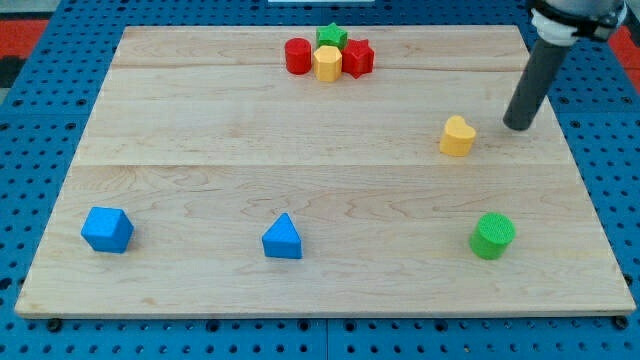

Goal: Keep the red star above the yellow heart

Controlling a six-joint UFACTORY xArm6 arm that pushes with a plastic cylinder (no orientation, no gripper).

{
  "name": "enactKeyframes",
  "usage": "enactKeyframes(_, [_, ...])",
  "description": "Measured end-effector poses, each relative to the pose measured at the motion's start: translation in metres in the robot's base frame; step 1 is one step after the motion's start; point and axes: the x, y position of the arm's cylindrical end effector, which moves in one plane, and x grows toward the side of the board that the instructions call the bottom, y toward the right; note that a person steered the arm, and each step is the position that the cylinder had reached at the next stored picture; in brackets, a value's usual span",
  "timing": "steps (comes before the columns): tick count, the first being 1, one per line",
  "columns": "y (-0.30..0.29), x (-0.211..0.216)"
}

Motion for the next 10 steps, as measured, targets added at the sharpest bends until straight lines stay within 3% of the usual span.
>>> enactKeyframes(1, [-0.002, -0.055])
enactKeyframes(3, [-0.098, -0.126])
enactKeyframes(6, [-0.171, -0.156])
enactKeyframes(10, [-0.223, -0.159])
